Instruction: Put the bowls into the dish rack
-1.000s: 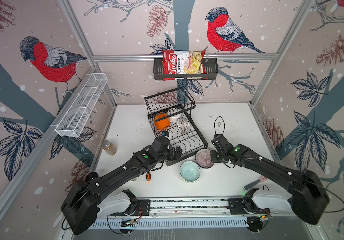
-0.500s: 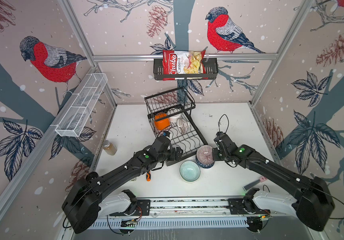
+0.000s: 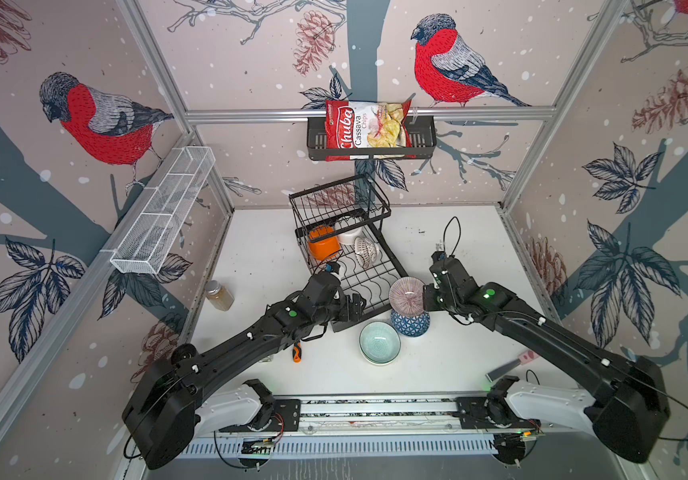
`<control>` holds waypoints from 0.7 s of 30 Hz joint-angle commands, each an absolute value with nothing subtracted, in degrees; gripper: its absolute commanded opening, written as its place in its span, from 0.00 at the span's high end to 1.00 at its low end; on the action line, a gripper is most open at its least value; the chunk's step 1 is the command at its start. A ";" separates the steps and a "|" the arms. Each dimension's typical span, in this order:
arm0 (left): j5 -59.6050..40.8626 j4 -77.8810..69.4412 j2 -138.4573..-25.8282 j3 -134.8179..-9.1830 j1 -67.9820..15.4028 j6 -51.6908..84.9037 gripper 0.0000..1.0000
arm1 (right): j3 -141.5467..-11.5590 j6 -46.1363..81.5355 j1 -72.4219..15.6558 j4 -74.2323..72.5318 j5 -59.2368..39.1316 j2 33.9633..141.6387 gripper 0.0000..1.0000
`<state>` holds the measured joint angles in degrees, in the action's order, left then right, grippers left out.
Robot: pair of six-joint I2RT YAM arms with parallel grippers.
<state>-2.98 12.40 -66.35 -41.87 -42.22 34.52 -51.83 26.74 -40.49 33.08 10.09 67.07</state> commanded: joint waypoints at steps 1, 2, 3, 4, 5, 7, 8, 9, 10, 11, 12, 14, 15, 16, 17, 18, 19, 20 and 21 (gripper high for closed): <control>-3.32 11.43 -65.92 -42.86 -42.27 34.81 0.07 | -53.29 25.12 -40.59 29.67 8.82 67.47 1.00; -3.41 11.42 -65.87 -43.10 -42.27 34.84 0.07 | -53.68 24.93 -40.56 29.26 8.70 67.78 1.00; -3.42 11.43 -65.92 -43.39 -42.23 34.74 0.07 | -53.99 24.76 -40.56 28.87 8.41 68.18 1.00; -3.43 11.38 -66.08 -43.71 -42.27 34.77 0.07 | -54.26 24.62 -40.58 28.47 8.19 68.52 1.00; -3.59 11.43 -66.22 -44.07 -42.28 34.63 0.07 | -54.66 24.61 -40.61 28.14 8.00 69.08 1.00; -3.78 11.27 -66.71 -44.87 -42.35 34.36 0.08 | -55.23 24.52 -40.72 27.46 7.72 69.91 1.00; -3.94 11.04 -66.95 -45.26 -42.32 34.28 0.08 | -55.58 24.48 -40.82 27.18 7.50 70.36 1.00; -4.11 10.91 -67.36 -45.68 -42.36 34.09 0.08 | -55.80 24.41 -40.87 26.76 7.18 70.78 1.00; -4.26 10.74 -67.79 -46.02 -42.34 33.94 0.08 | -55.96 24.26 -40.96 26.40 6.88 71.19 1.00; -4.38 10.60 -68.41 -46.51 -42.36 33.81 0.09 | -56.15 24.20 -41.04 25.91 6.49 71.51 1.00; -4.48 10.46 -69.07 -46.95 -42.36 33.60 0.09 | -56.38 24.12 -41.12 25.55 6.18 71.54 1.00; -4.96 10.32 -70.61 -47.91 -42.36 33.35 0.11 | -57.09 23.87 -41.29 25.23 6.02 73.48 1.00; -5.14 10.13 -71.31 -48.38 -42.36 33.26 0.12 | -57.53 23.72 -41.39 25.07 5.96 73.98 1.00; -5.21 10.10 -72.05 -48.72 -42.36 33.29 0.13 | -57.86 23.50 -41.50 24.90 5.90 74.44 1.00; -5.23 9.95 -72.71 -49.16 -42.36 33.25 0.14 | -58.21 23.42 -41.65 24.64 5.76 74.78 1.00; -5.36 9.71 -73.30 -49.45 -42.37 33.25 0.15 | -58.56 23.26 -41.82 24.53 5.72 75.13 1.00; -5.52 9.49 -73.76 -49.67 -42.34 33.28 0.16 | -58.77 23.08 -41.96 24.28 5.70 75.42 1.00; -5.70 9.20 -74.23 -49.95 -42.36 33.22 0.17 | -59.04 22.97 -42.16 24.09 5.64 75.72 1.00; -5.97 8.83 -74.59 -50.09 -42.36 33.22 0.18 | -59.23 23.02 -42.25 23.92 5.64 76.14 1.00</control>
<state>-4.71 11.44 -73.84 -49.32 -42.39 34.04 -58.33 23.75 -41.95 27.64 6.44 75.59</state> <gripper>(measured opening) 0.826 0.073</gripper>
